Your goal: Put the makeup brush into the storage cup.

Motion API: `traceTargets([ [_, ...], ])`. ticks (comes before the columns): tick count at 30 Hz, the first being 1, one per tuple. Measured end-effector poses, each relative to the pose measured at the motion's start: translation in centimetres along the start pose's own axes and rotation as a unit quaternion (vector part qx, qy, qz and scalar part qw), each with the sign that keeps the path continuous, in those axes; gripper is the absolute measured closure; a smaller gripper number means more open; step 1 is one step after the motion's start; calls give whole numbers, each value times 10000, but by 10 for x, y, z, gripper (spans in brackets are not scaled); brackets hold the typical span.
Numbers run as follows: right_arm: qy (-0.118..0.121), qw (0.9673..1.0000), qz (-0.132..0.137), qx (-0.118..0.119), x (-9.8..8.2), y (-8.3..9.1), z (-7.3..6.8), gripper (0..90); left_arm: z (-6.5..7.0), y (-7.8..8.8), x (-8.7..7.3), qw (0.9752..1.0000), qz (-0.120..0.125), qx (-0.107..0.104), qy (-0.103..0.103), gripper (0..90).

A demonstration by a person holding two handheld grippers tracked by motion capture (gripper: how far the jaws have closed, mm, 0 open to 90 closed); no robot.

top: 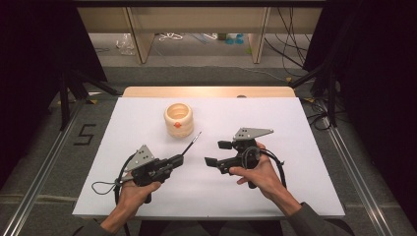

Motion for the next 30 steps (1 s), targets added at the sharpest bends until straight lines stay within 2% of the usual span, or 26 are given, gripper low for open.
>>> traceTargets([
  [7, -203, 9993, 318, 66, 2, -5, -1, 195, 3, 1, 1, 9999, 161, -37, 7, 844],
  [8, -152, 9994, 302, 54, 2, -6, -2, 196, 3, 0, 1, 9998, 203, -38, 66, 845],
  [9, -152, 9994, 302, 54, 2, -6, -2, 196, 3, 1, 1, 9998, 194, -9, 29, 845],
  [10, -241, 9986, 457, 101, 3, -7, -3, 198, 3, 1, 2, 9997, 228, -12, -27, 844],
  [13, -275, 9979, 567, 114, 4, -9, -3, 200, 3, 1, 2, 9996, 282, -40, 11, 844],
  [19, -392, 9962, 745, 238, 5, -14, -4, 205, 5, 2, 2, 9994, 330, -51, -33, 844],
  [30, -421, 9944, 894, 370, 10, -27, -7, 228, 7, 1, 2, 9993, 340, -165, -9, 845],
])
Point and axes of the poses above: each handheld gripper's, and its own axes: y roughly backward along the jaws, x roughly out of its top, z roughly to its right, the point moved 3 cm from there along -y, roughly forward along the jaws, and after that the axes turned 15 degrees about y, right-handed, at the moved point
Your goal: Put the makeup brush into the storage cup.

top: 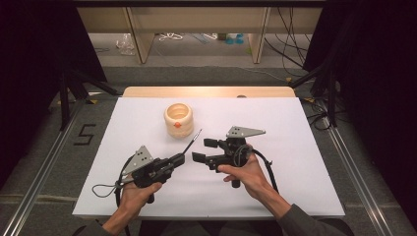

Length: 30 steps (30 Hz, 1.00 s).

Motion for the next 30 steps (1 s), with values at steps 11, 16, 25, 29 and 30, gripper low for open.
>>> traceTargets([
  [11, -131, 9996, 214, 109, 3, -6, -1, 264, 4, 0, 0, 9999, 87, -59, 65, 844],
  [16, -221, 9992, 295, 121, 4, -8, -2, 281, 5, 0, 1, 9999, 119, -94, -13, 845],
  [25, -303, 9986, 402, 189, 8, -12, -3, 328, 7, 0, 1, 9998, 133, -136, -25, 845],
  [29, -290, 9981, 491, 217, 9, -13, -3, 365, 7, 0, 1, 9998, 158, -141, -26, 845],
  [30, -307, 9980, 510, 222, 10, -13, -3, 375, 7, 1, 2, 9997, 173, -151, -27, 845],
])
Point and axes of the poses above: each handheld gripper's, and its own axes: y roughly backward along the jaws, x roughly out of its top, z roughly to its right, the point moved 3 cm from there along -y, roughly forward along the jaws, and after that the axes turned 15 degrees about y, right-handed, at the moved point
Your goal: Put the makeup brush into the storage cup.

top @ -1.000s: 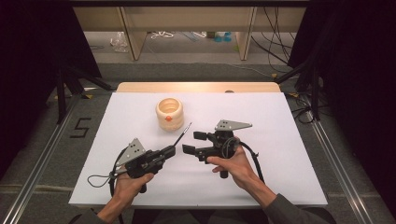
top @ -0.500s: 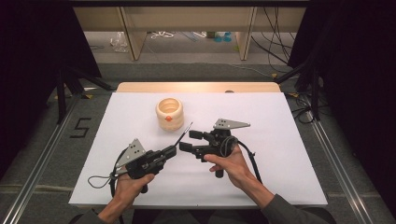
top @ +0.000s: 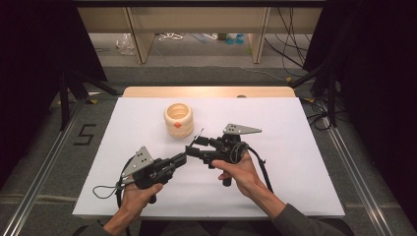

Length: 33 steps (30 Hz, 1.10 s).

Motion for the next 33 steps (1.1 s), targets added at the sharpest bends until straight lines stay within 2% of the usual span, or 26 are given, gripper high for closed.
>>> traceTargets([
  [9, -103, 9999, 84, 72, 0, -2, 1, 460, 2, 0, 0, 10000, 31, -21, -8, 845],
  [12, -203, 9997, 104, 97, 1, -2, 0, 492, 2, 0, 0, 10000, 31, -36, -23, 845],
  [19, -216, 9995, 173, 141, 1, -3, 1, 541, 2, 0, 1, 10000, 43, -62, -55, 844],
  [22, -179, 9994, 229, 182, 2, -4, 1, 572, 3, 1, 0, 10000, 65, -15, 45, 845],
  [24, -154, 9994, 245, 183, 1, -4, 1, 579, 3, 1, 1, 10000, 73, -51, -31, 844],
  [28, -296, 9991, 195, 226, 1, -4, 0, 606, 3, 1, 1, 9999, 86, -51, -32, 845],
  [30, -192, 9992, 287, 214, 2, -4, 1, 622, 3, 1, 1, 9999, 101, -51, -31, 845],
  [31, -275, 9991, 247, 222, 2, -4, 0, 627, 4, 1, 1, 9999, 102, -53, -34, 845],
  [33, -295, 9989, 276, 237, 2, -4, 0, 635, 4, 1, 1, 9999, 107, -49, -31, 844],
])
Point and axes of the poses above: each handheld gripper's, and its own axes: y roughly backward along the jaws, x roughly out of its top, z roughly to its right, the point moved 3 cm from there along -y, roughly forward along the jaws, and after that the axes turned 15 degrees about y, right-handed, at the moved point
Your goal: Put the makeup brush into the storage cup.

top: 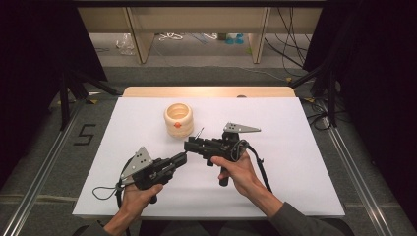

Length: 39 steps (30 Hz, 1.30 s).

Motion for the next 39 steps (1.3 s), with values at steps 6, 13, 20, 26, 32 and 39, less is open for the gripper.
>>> traceTargets([
  [6, 4, 10000, 72, 19, 0, -1, 0, 655, 0, 0, 0, 10000, 15, -21, -11, 845],
  [13, -110, 9999, 31, 65, 0, -1, -1, 683, 1, 0, 0, 10000, 26, -46, -3, 844],
  [20, -138, 9998, 72, 110, 0, -1, 0, 715, 1, 0, 0, 10000, 24, -61, -14, 845],
  [26, -248, 9996, 83, 135, 0, 0, -1, 760, 2, 0, 0, 10000, 47, -64, -11, 844],
  [32, -366, 9990, 167, 203, -2, 0, 1, 795, 1, 0, 0, 9999, 32, -95, -40, 844],
  [39, -451, 9976, 306, 434, 1, 0, -6, 856, 2, -1, -1, 10000, -13, -55, -58, 798],
])
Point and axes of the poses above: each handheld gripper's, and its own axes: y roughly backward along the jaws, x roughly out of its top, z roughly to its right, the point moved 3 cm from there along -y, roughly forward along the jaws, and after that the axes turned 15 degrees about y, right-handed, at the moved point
